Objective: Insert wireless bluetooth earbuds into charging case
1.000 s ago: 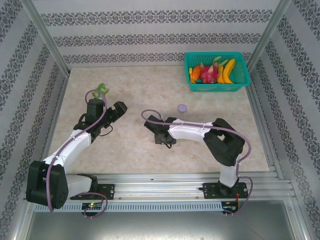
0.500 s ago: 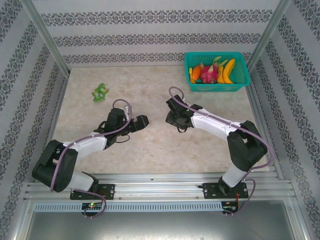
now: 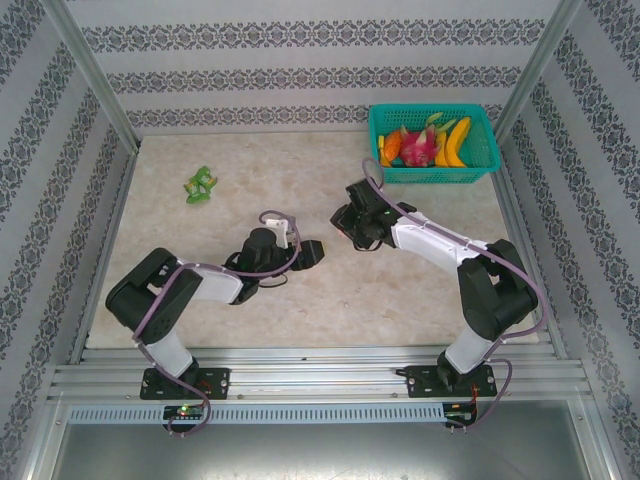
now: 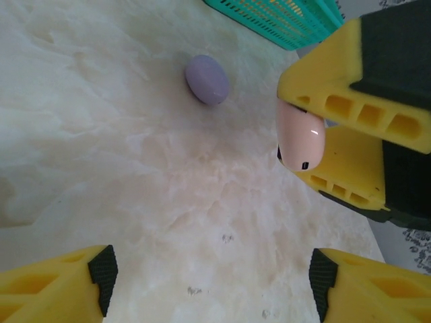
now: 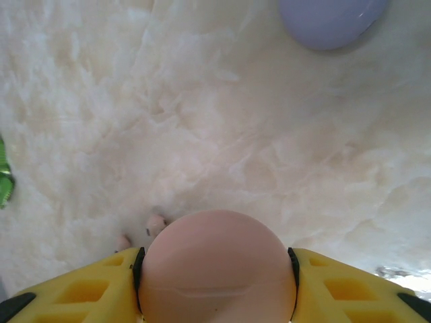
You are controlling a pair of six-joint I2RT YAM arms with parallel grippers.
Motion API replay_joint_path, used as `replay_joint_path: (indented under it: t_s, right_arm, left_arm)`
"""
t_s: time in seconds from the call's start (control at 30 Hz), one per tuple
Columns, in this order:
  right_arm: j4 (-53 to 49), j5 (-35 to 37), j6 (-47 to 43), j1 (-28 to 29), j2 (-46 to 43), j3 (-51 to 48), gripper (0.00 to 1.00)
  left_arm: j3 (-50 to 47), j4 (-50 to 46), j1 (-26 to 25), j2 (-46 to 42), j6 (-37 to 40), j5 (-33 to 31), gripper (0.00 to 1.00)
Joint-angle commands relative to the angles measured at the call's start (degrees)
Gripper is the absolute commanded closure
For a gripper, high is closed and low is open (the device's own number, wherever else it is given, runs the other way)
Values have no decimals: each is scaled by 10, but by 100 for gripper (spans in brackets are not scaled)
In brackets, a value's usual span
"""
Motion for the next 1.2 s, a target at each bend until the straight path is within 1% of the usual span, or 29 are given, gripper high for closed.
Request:
replay_joint_path:
  t_s: [0.0, 0.2, 0.5, 0.87, 1.17]
  right_arm:
    - [29, -26, 52, -9, -7, -12, 52]
    - [43, -40, 86, -13, -7, -13, 52]
    - [56, -49, 115, -13, -1, -14, 53]
    - [69, -60, 124, -11, 6, -17, 53]
    - [78, -65, 126, -11, 4, -29, 53]
  left_arm:
    - [17, 113, -14, 26, -25, -28, 26]
    - [36, 170, -26, 70, -51, -58, 29]
    - [80, 217, -32, 130, -80, -62, 32]
    - [119, 230, -32, 169, -95, -71, 39]
    - [135, 231, -32, 185, -101, -73, 49]
